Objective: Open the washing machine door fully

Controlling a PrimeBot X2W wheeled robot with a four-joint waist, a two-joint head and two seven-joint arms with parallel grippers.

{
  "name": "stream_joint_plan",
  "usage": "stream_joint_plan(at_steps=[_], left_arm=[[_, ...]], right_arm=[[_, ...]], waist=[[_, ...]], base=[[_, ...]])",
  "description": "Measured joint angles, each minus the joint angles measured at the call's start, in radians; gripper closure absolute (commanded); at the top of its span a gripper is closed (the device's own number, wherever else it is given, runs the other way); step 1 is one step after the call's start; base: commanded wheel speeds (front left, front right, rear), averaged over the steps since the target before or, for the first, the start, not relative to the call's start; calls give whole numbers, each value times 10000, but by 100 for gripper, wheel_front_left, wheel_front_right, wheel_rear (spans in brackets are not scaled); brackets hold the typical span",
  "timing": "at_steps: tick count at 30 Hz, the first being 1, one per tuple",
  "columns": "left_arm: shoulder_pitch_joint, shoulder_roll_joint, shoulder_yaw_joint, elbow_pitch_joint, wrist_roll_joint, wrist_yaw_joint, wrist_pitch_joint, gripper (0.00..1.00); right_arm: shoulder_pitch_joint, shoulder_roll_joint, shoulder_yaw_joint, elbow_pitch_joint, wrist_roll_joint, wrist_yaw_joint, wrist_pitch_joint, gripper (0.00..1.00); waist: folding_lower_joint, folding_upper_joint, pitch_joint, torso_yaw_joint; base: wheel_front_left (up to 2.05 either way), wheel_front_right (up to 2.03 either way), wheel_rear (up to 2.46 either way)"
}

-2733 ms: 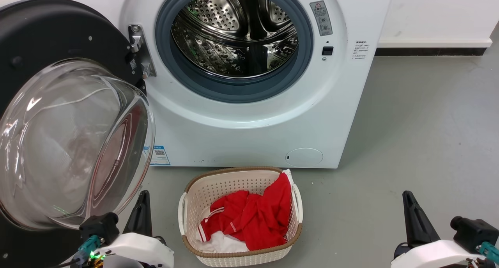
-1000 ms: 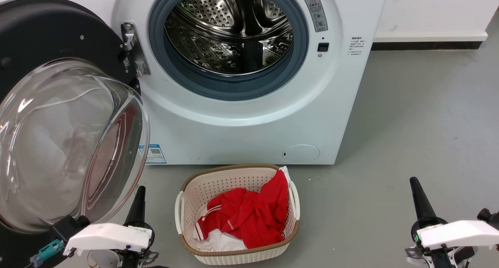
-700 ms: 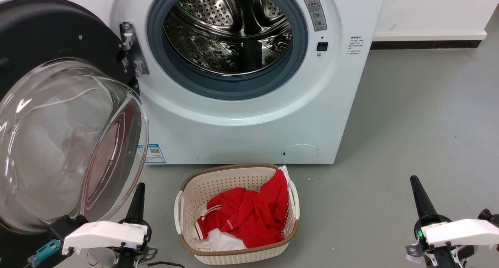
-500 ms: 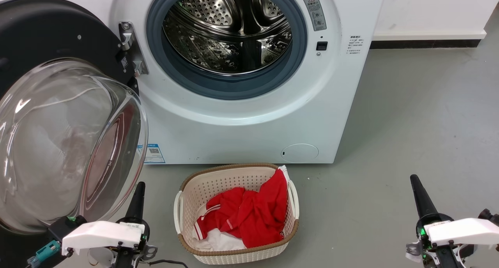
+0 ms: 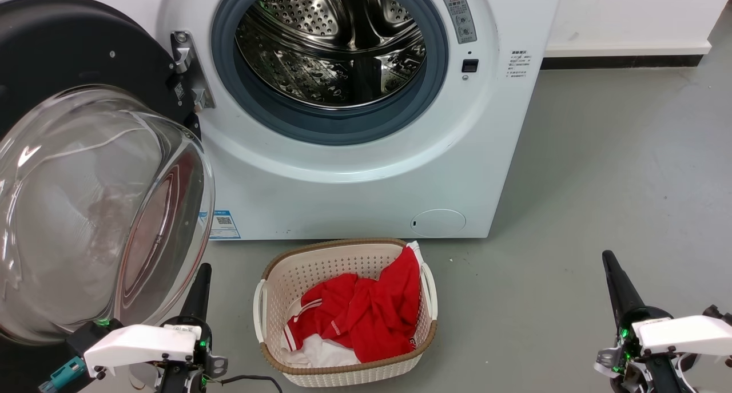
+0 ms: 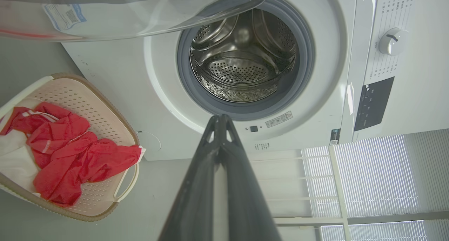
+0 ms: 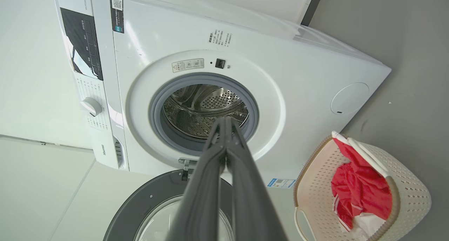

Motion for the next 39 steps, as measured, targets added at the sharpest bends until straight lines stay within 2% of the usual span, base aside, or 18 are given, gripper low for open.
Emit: stream_joint_plan(at_steps=[31, 39], left_arm=[[-149, -236, 441, -35, -2094, -370, 600, 100], [-161, -255, 491, -40, -2309, -387, 642, 100]], right_arm=[[-326, -2, -161, 146, 2385, 0, 499, 100], [-363, -2, -178, 169, 2612, 0, 562, 100]], waist=[[0, 0, 78, -101], [-1, 0, 87, -113]], base=[[0, 0, 0], [0, 0, 0]])
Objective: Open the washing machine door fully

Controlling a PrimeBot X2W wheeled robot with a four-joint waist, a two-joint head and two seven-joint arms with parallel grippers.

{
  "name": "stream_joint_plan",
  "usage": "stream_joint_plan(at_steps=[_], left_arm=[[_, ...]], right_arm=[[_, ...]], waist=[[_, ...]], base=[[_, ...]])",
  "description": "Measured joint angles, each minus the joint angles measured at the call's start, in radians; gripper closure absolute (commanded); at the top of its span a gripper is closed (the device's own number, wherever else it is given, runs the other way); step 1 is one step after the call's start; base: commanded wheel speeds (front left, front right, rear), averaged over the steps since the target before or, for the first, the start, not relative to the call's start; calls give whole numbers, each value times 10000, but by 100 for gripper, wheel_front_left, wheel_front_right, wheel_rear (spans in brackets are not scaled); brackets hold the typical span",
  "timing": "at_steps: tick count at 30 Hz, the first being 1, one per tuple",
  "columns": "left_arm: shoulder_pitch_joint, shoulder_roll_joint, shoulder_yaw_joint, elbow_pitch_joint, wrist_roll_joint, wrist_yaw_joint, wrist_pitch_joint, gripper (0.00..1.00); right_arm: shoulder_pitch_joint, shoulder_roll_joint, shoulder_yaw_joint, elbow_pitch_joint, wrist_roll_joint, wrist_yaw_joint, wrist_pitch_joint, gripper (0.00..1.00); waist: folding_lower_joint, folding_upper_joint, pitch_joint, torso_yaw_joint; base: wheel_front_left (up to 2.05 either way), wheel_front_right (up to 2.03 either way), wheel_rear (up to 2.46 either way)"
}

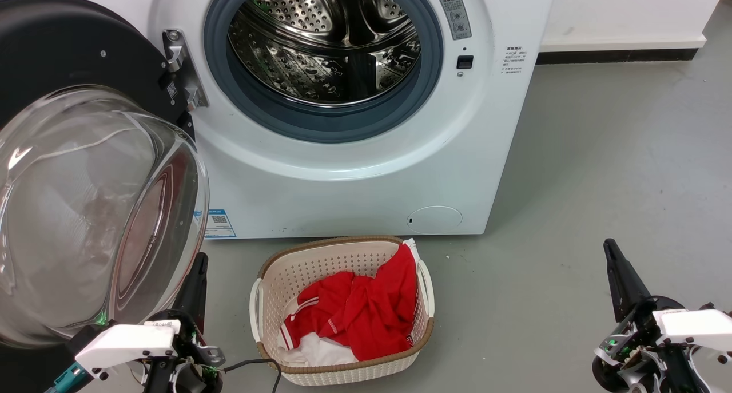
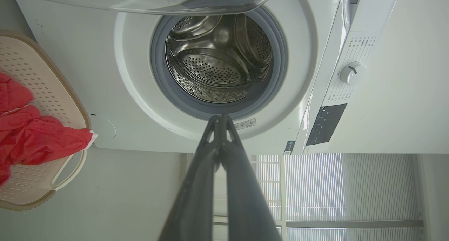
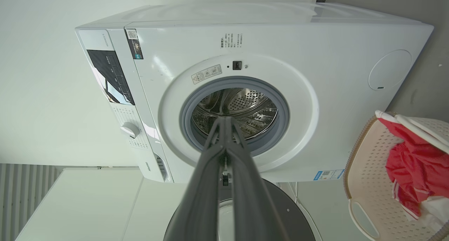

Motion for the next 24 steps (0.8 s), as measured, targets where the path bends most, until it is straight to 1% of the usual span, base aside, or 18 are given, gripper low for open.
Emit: stream_joint_plan(at_steps=[24], left_arm=[[-3, -2, 2, 0, 0, -13, 0, 100]], right_arm=[[0, 0, -2, 0, 0, 0, 2, 100]], waist=[[0, 0, 0, 0]], base=[[0, 0, 0]])
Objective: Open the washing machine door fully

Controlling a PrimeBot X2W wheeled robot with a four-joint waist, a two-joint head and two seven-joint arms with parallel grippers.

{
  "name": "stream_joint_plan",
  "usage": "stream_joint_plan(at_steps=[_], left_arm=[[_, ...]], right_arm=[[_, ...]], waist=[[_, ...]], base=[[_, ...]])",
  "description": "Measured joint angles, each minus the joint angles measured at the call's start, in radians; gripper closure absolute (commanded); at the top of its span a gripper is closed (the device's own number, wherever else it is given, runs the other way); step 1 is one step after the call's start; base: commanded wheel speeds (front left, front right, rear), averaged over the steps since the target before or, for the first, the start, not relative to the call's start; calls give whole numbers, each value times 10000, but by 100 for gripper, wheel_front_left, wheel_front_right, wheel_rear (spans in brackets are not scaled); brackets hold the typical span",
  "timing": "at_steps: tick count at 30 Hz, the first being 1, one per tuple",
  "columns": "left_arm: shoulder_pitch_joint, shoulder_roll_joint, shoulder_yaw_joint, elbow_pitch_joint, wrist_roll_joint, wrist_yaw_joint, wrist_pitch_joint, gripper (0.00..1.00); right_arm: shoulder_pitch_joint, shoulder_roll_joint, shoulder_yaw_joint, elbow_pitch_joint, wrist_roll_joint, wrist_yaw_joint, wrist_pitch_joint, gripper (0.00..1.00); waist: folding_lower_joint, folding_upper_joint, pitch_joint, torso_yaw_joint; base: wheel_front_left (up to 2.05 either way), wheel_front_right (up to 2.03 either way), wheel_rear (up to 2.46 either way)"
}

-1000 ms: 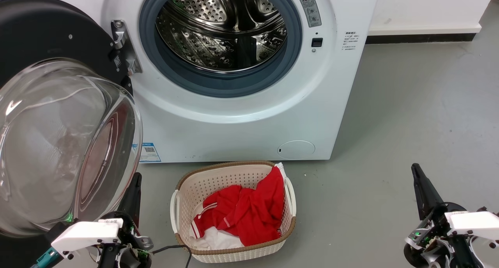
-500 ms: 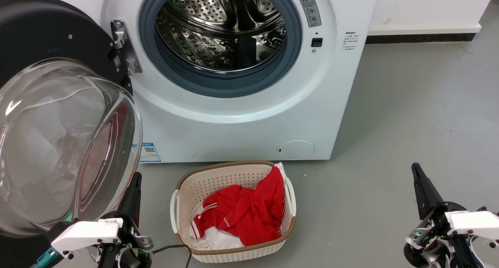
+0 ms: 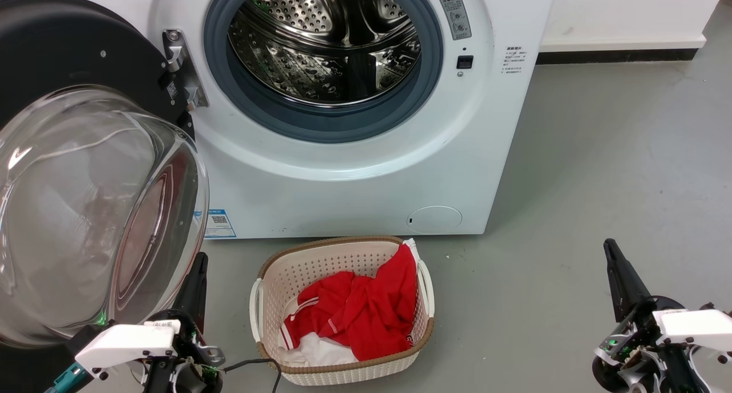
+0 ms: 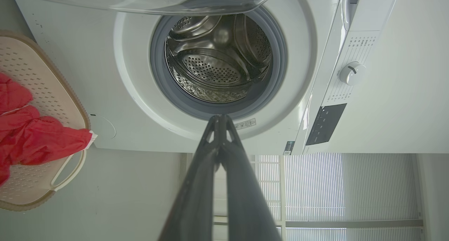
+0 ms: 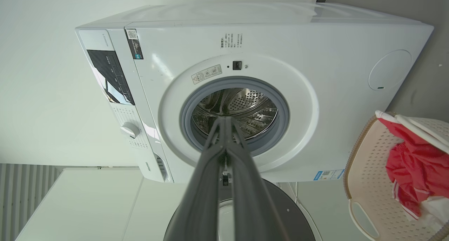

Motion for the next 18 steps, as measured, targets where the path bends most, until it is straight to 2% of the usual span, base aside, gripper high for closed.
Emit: stream_joint_plan(at_steps=[18], left_arm=[[0, 0, 0, 0, 0, 0, 0, 100]], right_arm=[[0, 0, 0, 0, 0, 0, 0, 100]], waist=[[0, 0, 0, 0]], base=[[0, 0, 0]])
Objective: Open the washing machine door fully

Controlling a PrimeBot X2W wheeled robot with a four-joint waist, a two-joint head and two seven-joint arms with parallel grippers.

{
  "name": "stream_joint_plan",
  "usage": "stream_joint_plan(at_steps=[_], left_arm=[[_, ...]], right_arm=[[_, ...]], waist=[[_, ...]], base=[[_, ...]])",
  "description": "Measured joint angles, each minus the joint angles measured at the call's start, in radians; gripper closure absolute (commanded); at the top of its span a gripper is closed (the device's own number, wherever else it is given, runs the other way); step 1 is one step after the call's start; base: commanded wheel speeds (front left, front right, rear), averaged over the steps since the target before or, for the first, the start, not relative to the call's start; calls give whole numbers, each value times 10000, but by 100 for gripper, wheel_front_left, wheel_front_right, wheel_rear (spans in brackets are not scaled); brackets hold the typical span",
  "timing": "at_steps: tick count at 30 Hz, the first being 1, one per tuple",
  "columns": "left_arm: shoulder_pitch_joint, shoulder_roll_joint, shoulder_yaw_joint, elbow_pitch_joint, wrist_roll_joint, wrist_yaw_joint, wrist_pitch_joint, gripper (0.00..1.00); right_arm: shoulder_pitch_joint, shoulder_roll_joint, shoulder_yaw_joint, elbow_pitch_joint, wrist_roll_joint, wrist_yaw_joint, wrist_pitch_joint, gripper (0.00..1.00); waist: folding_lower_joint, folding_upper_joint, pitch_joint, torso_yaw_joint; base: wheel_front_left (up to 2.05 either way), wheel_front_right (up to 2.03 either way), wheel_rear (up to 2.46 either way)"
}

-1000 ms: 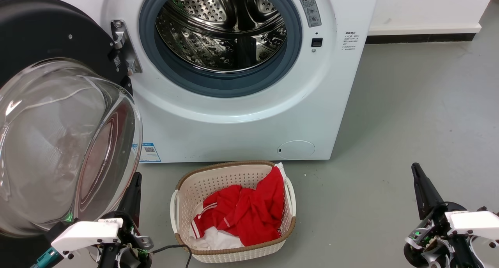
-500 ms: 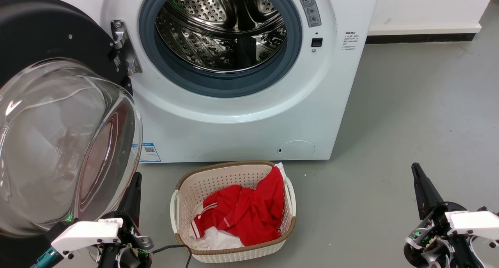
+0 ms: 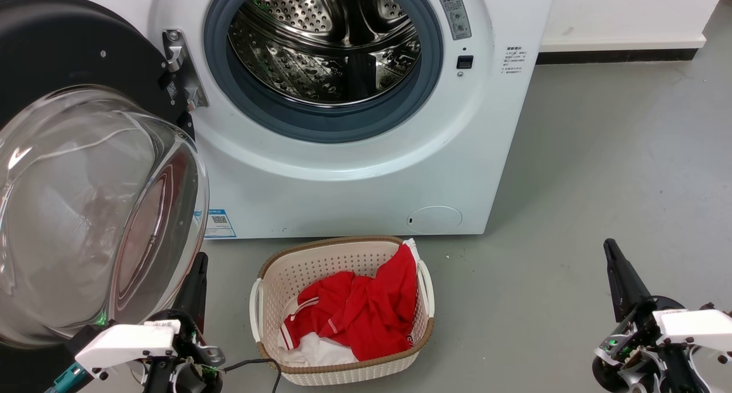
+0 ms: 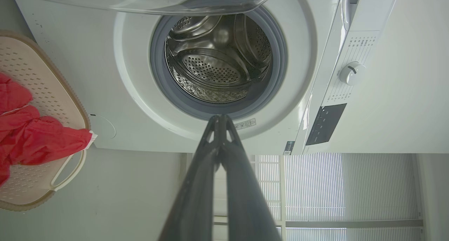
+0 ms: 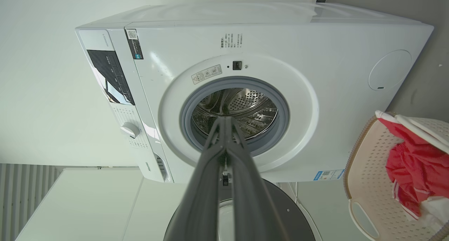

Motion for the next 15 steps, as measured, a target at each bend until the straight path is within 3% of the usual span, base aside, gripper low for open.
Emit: stream_joint_plan(at_steps=[15], left_arm=[[-1, 0, 0, 0, 0, 0, 0, 100]], right_arm=[[0, 0, -2, 0, 0, 0, 0, 100]], waist=[[0, 0, 0, 0]], base=[[0, 0, 0]])
